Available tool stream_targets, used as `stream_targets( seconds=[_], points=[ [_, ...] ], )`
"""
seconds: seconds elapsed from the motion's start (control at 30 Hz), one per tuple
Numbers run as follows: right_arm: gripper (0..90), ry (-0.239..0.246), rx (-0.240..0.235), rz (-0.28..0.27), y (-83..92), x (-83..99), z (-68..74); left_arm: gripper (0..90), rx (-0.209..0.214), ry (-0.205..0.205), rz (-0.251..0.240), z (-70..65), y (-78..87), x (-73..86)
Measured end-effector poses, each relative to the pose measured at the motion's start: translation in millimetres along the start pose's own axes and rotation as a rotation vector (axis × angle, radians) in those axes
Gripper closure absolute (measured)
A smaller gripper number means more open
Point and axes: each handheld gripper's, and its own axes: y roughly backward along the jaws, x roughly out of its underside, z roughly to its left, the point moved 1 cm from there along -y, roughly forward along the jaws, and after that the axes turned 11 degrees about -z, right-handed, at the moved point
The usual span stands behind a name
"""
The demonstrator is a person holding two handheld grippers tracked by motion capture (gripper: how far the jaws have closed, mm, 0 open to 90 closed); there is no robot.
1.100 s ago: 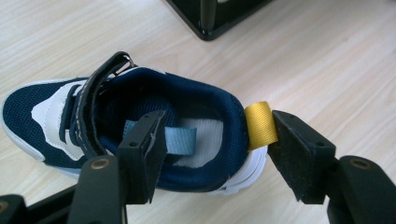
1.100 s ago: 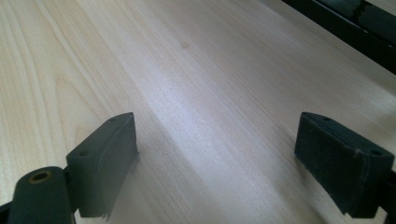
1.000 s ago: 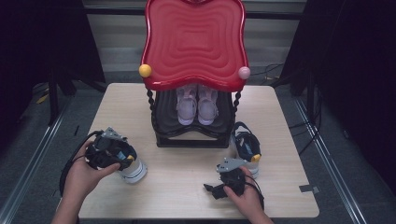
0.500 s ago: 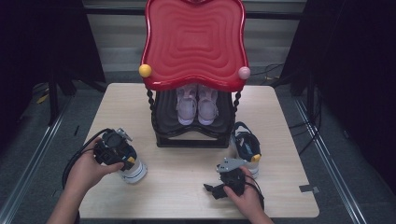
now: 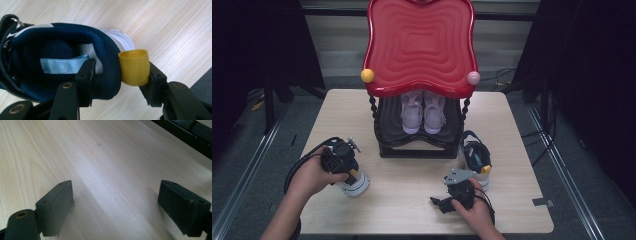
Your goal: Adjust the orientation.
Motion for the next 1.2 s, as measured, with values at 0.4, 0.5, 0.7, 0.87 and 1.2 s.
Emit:
stream_targets(
  seconds=[0.4, 0.5, 0.7, 0.87, 1.2],
  points=[
    [12.7, 0.001, -0.001, 0.0, 0.0, 0.0, -0.1, 52.3, 0.029, -0.009, 0.092, 0.5, -14.5, -10.4],
    [12.7, 0.0, -0.001, 0.0, 0.0, 0.0, -0.1, 54.1, 0.03, -0.01, 0.099, 1.0, -16.6, -12.6],
    [12.7, 0.0, -0.001, 0.0, 0.0, 0.0, -0.1, 57.7, 0.038, -0.013, 0.144, 2.8, -23.2, -13.7],
    [12.7, 0.001, -0.001, 0.0, 0.0, 0.0, -0.2, 62.6, 0.052, -0.028, 0.173, 6.3, -26.9, -14.0],
    [12.7, 0.001, -0.001, 0.0, 0.0, 0.0, -0.1, 71.3, 0.093, -0.004, 0.168, 7.5, -28.2, -14.5]
  ],
)
